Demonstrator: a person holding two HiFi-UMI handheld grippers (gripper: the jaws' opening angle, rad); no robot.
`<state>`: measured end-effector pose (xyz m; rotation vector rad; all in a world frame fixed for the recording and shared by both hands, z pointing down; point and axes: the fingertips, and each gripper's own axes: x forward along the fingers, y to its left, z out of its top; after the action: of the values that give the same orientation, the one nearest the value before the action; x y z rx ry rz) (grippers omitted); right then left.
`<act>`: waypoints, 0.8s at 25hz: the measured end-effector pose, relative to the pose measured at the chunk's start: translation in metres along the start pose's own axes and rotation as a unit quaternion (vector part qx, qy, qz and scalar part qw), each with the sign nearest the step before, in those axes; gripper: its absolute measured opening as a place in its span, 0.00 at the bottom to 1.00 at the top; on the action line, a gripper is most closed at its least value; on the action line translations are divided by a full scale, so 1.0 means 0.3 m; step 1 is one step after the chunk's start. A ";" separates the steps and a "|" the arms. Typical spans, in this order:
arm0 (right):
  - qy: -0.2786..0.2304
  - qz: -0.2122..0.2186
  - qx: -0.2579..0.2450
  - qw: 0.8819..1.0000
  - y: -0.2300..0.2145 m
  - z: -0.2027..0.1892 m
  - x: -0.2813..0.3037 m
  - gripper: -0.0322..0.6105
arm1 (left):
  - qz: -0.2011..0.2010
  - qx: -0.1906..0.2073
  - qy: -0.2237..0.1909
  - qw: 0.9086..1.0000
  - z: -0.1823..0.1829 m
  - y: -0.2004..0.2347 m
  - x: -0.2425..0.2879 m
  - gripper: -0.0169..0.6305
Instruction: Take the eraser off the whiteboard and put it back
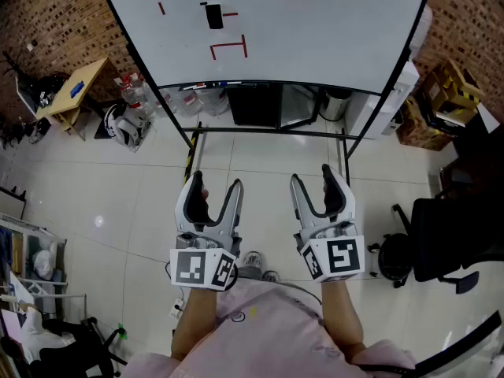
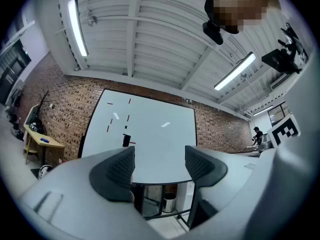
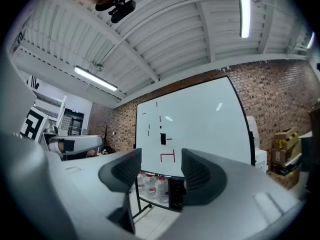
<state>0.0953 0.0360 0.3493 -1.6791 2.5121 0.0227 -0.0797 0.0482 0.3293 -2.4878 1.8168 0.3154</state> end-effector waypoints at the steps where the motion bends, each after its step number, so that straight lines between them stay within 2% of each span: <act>1: 0.000 0.000 0.001 1.000 -0.002 -0.004 0.022 0.43 | 0.000 0.000 0.000 1.000 -0.002 0.014 0.018 0.53; 10: -0.003 -0.011 -0.007 1.000 -0.032 -0.039 0.254 0.43 | -0.014 -0.004 -0.001 1.000 -0.062 0.139 0.221 0.53; 20: -0.011 -0.044 -0.020 0.999 -0.084 -0.014 0.504 0.43 | -0.038 -0.024 0.001 0.999 -0.085 0.307 0.489 0.53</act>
<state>0.0610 -0.1131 0.3385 -1.7922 2.4357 0.0823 -0.1206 -0.1218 0.3341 -2.5824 1.7295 0.3577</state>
